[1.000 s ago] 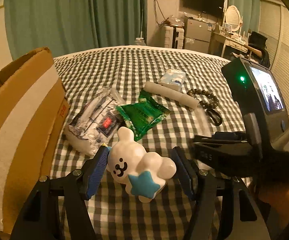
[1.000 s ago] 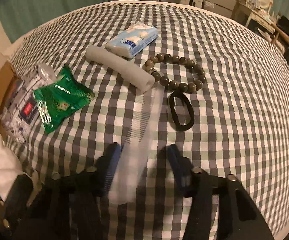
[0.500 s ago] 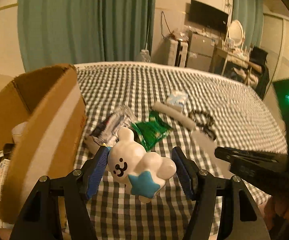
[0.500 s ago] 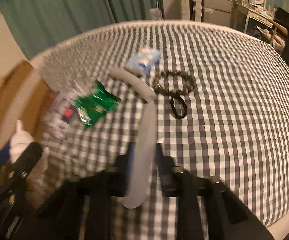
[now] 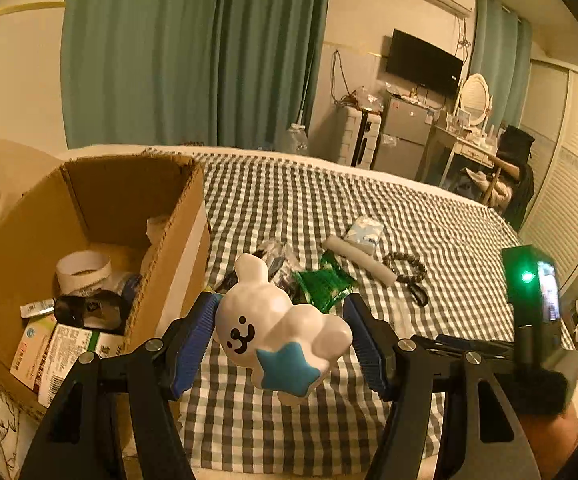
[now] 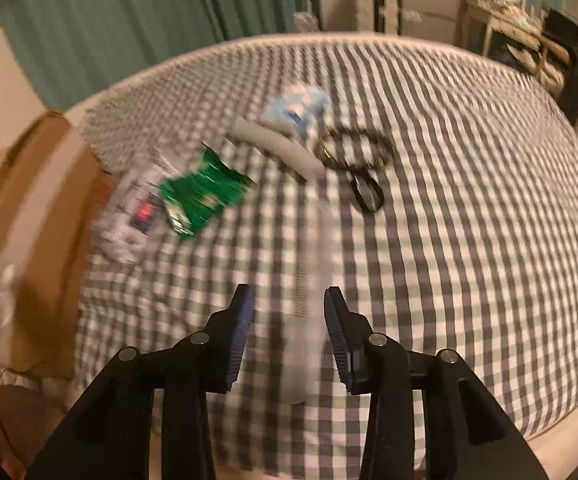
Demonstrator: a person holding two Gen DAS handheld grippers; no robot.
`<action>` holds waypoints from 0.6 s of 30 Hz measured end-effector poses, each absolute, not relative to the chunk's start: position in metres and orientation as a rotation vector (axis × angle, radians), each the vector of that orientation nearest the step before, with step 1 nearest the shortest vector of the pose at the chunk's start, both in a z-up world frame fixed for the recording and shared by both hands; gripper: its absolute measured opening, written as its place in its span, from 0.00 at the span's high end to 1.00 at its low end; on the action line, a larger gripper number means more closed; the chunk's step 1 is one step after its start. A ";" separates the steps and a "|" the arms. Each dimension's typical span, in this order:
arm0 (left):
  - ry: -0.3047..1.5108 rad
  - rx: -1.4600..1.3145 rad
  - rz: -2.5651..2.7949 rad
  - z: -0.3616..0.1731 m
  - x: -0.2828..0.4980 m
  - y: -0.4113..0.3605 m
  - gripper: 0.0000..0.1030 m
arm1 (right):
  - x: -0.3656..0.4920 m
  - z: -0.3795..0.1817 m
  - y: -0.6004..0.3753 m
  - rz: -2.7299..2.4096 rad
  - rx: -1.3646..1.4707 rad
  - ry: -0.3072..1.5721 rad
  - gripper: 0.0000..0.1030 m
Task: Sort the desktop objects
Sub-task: 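Grasp the clear plastic comb with the right tool, then carry the bear and comb over the box and open both tools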
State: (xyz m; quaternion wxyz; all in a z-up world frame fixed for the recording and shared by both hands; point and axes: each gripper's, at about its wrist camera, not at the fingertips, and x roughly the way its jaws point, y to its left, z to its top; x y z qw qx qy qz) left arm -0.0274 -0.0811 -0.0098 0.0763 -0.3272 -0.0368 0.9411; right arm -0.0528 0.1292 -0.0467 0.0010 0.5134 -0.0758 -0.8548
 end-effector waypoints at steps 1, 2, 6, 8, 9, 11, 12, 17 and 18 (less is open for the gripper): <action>-0.111 -0.988 2.816 -0.013 -0.027 -0.079 0.35 | -0.055 -0.051 0.129 -2.686 1.629 -0.217 0.64; -0.109 -0.993 2.813 -0.015 -0.028 -0.079 0.35 | -0.059 -0.057 0.129 -2.682 1.653 -0.192 0.64; -0.098 -1.021 2.802 -0.024 -0.030 -0.078 0.35 | -0.070 -0.079 0.129 -2.643 1.730 -0.189 0.64; -0.086 -1.033 2.799 -0.027 -0.031 -0.077 0.35 | -0.074 -0.089 0.128 -2.626 1.768 -0.153 0.67; -0.082 -1.035 2.797 -0.026 -0.031 -0.078 0.35 | -0.075 -0.092 0.126 -2.633 1.773 -0.115 0.72; -0.081 -1.039 2.795 -0.026 -0.032 -0.079 0.35 | -0.076 -0.092 0.123 -2.649 1.768 -0.056 0.73; -0.083 -1.040 2.794 -0.024 -0.032 -0.080 0.35 | -0.075 -0.091 0.121 -2.658 1.761 -0.026 0.74; -0.103 -1.018 2.792 -0.016 -0.029 -0.083 0.35 | -0.058 -0.063 0.117 -2.693 1.655 -0.036 0.74; -0.114 -1.008 2.793 -0.013 -0.029 -0.084 0.35 | -0.053 -0.049 0.116 -2.710 1.601 -0.055 0.74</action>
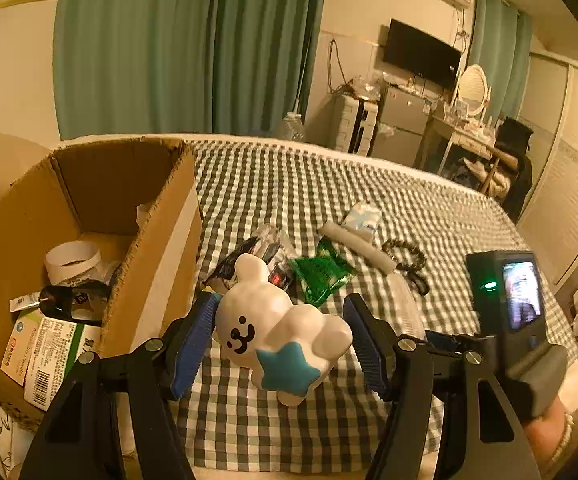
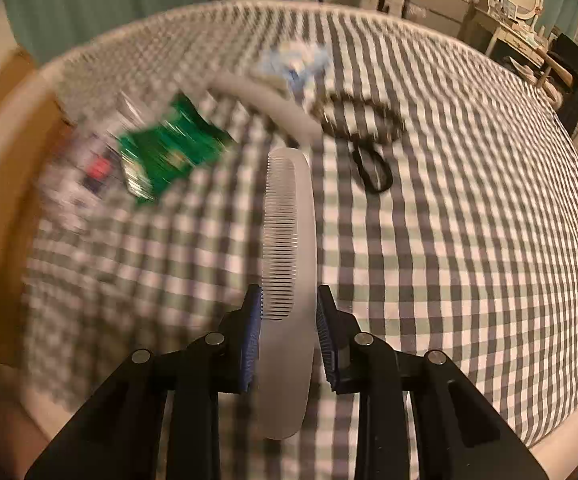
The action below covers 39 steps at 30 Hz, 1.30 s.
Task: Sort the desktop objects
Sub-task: 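Carry the bear and comb over the box and open both tools, then move both open tools back toward the remaining pile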
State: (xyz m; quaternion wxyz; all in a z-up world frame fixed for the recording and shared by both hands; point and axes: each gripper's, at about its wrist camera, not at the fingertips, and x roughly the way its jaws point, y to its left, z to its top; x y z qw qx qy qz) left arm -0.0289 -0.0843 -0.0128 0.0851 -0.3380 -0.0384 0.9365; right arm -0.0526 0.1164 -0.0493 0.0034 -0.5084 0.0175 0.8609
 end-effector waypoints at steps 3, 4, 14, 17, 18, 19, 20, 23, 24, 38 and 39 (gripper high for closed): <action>-0.160 -0.944 2.809 0.006 -0.024 -0.089 0.35 | -0.040 -0.010 0.110 2.814 -1.500 0.119 0.74; -0.186 -0.893 2.817 0.017 -0.022 -0.093 0.35 | -0.038 0.001 0.107 2.852 -1.478 0.150 0.74; -0.215 -0.810 2.958 0.097 -0.040 -0.179 0.35 | -0.048 0.097 -0.008 3.283 -1.444 0.306 0.74; -0.215 -0.909 3.004 0.086 -0.055 -0.215 0.35 | -0.062 0.099 -0.048 3.328 -1.488 0.340 0.74; -0.227 -0.927 3.009 0.081 -0.057 -0.224 0.35 | -0.066 0.098 -0.060 3.328 -1.489 0.310 0.74; -0.223 -0.961 3.013 0.074 -0.060 -0.234 0.35 | -0.071 0.095 -0.071 3.328 -1.498 0.283 0.74; -0.216 -0.982 3.023 0.068 -0.062 -0.239 0.35 | -0.075 0.092 -0.080 3.326 -1.511 0.262 0.74; -0.183 -1.072 3.017 0.047 -0.069 -0.250 0.35 | -0.090 0.081 -0.094 3.315 -1.562 0.289 0.73; -0.187 -1.094 3.015 0.042 -0.070 -0.254 0.35 | -0.095 0.077 -0.097 3.312 -1.589 0.310 0.73; -0.027 -0.986 2.905 0.049 -0.039 -0.199 0.00 | -0.063 0.104 0.002 3.313 -1.183 0.338 0.46; -0.028 -0.973 2.897 0.054 -0.036 -0.188 0.00 | -0.060 0.105 0.016 3.289 -1.145 0.299 0.46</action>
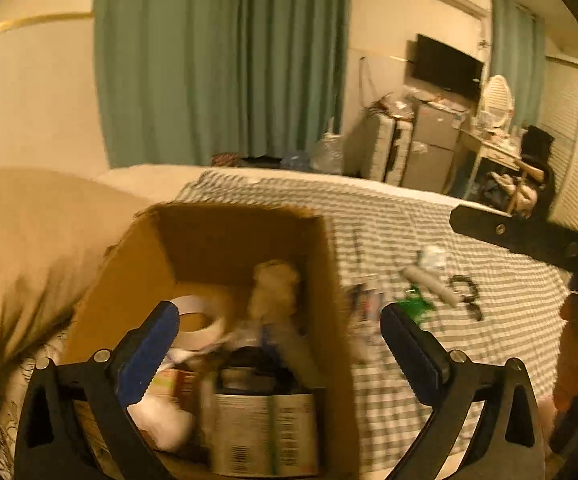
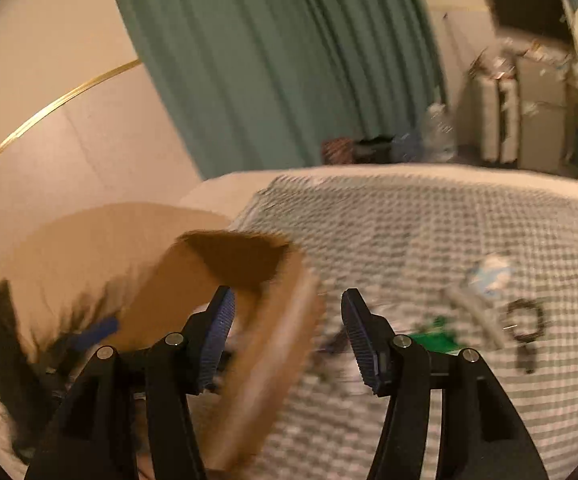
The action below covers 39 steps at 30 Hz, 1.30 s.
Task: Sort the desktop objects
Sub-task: 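Move both open tools back toward the remaining pile, then grasp the green sachet with the left tool while the right tool grasps the bead bracelet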
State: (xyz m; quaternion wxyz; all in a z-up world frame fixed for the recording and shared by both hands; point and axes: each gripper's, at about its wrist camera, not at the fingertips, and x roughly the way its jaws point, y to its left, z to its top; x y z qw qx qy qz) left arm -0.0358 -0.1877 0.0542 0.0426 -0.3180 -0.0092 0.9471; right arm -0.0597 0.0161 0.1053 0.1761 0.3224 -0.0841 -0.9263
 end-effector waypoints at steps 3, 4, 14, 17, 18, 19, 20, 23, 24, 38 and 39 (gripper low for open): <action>-0.020 -0.945 2.871 0.063 -0.028 -0.150 0.00 | -0.053 0.100 0.062 -2.727 0.940 -0.202 0.46; -0.004 -0.926 2.857 0.063 -0.025 -0.133 0.00 | -0.049 0.100 0.074 -2.747 0.953 -0.201 0.46; 0.187 -1.048 2.715 0.016 -0.040 -0.023 0.00 | -0.047 0.026 0.168 -2.877 1.150 -0.314 0.46; 0.241 -1.084 2.702 -0.002 -0.051 -0.004 0.00 | -0.060 0.010 0.188 -2.884 1.189 -0.397 0.46; 0.248 -1.095 2.697 -0.008 -0.053 -0.001 0.00 | -0.064 0.007 0.195 -2.892 1.197 -0.418 0.46; 0.252 -1.113 2.687 -0.015 -0.060 0.005 0.00 | -0.065 0.003 0.201 -2.901 1.206 -0.434 0.46; 0.257 -1.125 2.681 -0.021 -0.066 0.011 0.00 | -0.070 -0.001 0.206 -2.901 1.218 -0.444 0.46; 0.245 -1.147 2.662 -0.037 -0.089 0.022 0.00 | -0.083 -0.016 0.219 -2.898 1.253 -0.458 0.46; 0.237 -1.152 2.656 -0.042 -0.096 0.024 0.00 | -0.092 -0.023 0.223 -2.885 1.277 -0.464 0.46; 0.328 -1.227 2.611 -0.115 -0.174 0.031 0.10 | -0.174 -0.070 0.229 -2.825 1.398 -0.477 0.55; 0.328 -1.233 2.607 -0.116 -0.176 0.031 0.14 | -0.176 -0.072 0.227 -2.821 1.408 -0.476 0.63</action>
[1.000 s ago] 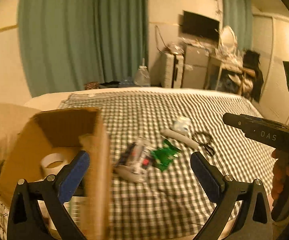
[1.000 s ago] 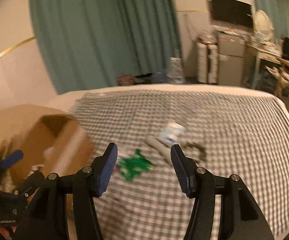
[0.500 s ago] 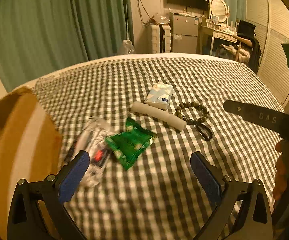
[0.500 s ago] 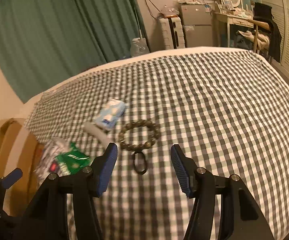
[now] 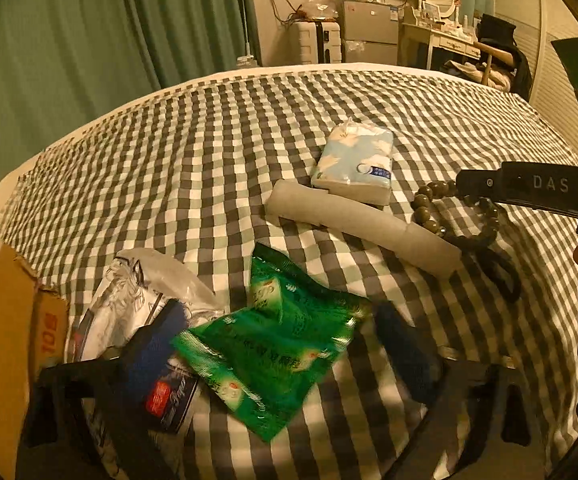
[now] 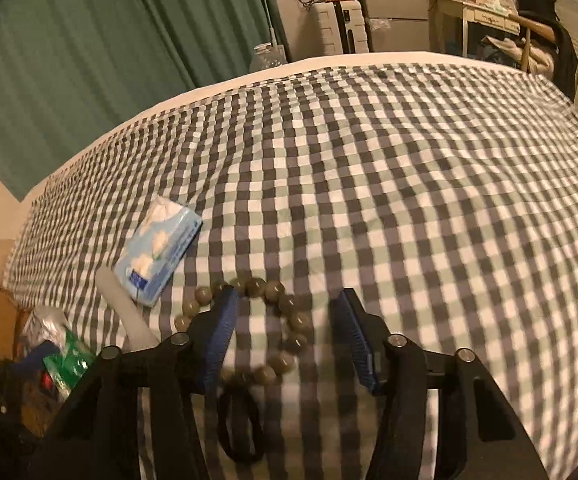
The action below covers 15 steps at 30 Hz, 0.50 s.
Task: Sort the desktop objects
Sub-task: 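Grasp the green sachet with the left tool while the right tool grasps the bead bracelet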
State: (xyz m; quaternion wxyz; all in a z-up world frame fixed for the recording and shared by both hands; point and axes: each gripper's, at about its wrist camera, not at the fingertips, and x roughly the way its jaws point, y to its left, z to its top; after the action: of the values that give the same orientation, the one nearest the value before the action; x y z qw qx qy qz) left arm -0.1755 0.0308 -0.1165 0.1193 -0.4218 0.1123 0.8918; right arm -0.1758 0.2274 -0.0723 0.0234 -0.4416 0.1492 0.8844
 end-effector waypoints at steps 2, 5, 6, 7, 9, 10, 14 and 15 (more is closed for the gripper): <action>0.334 -1.236 2.596 -0.118 -0.176 0.031 0.34 | -0.178 -0.077 0.222 2.708 -1.396 0.383 0.80; 0.412 -1.240 2.590 -0.117 -0.174 0.031 0.47 | -0.173 -0.075 0.221 2.699 -1.404 0.357 0.89; 0.418 -1.233 2.583 -0.116 -0.172 0.031 0.49 | -0.169 -0.071 0.223 2.697 -1.385 0.379 0.89; 0.414 -1.226 2.572 -0.111 -0.169 0.032 0.49 | -0.164 -0.066 0.225 2.698 -1.363 0.390 0.89; 0.398 -1.208 2.574 -0.102 -0.161 0.030 0.49 | -0.152 -0.053 0.225 2.719 -1.321 0.394 0.89; 0.377 -1.192 2.577 -0.095 -0.157 0.029 0.49 | -0.147 -0.046 0.225 2.731 -1.305 0.393 0.89; 0.307 -1.143 2.581 -0.069 -0.141 0.027 0.49 | -0.121 -0.024 0.219 2.776 -1.253 0.397 0.89; 0.301 -1.130 2.585 -0.063 -0.136 0.027 0.49 | -0.117 -0.018 0.216 2.787 -1.250 0.394 0.89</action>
State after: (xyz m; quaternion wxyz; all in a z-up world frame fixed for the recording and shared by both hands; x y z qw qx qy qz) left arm -0.1361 0.0270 -0.0631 0.1518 -0.3937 0.1049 0.9005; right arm -0.1166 0.2159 -0.0183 0.0312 -0.4057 0.1279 0.9045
